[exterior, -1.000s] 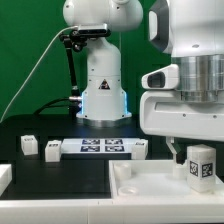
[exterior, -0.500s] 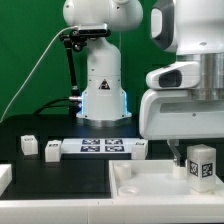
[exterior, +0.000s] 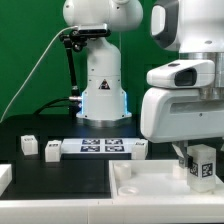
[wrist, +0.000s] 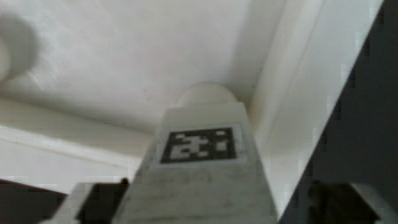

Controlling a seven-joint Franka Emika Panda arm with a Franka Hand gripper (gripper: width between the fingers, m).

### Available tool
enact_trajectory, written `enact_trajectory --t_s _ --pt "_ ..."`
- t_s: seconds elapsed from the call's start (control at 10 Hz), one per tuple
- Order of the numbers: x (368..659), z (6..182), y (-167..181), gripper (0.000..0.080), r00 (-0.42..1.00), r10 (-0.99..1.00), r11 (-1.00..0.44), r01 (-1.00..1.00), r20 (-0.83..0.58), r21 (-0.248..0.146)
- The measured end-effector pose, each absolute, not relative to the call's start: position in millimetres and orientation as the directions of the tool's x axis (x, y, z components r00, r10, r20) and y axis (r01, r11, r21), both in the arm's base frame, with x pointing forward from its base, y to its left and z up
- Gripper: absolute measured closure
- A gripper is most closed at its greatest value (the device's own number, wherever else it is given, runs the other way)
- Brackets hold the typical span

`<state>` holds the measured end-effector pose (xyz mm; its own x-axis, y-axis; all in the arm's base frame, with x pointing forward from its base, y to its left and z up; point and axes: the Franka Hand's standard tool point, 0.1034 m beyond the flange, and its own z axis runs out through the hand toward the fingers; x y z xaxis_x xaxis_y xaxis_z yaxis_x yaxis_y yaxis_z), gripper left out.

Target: Assemble one leg

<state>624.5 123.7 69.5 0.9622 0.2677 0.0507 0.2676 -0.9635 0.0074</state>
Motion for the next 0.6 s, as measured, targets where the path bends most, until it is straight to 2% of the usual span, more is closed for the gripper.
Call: enact_trajectory --t_s 0.1,0.2,0.4,0.6 --pt "624.5 69.5 123.7 0.0449 0.969 0.242 -0.970 0.243 0.051 0.006" --pt "624.6 69.5 123.3 0.0511 0.969 0.242 -0.970 0.242 0.051 0.006" --pt "624.3 68.9 121.7 0.0511 0.995 -0.093 -0.995 -0.091 0.041 -0.040" --pt "624.5 68.1 121.0 0.0511 0.935 -0.354 -0.935 -0.352 0.032 -0.047"
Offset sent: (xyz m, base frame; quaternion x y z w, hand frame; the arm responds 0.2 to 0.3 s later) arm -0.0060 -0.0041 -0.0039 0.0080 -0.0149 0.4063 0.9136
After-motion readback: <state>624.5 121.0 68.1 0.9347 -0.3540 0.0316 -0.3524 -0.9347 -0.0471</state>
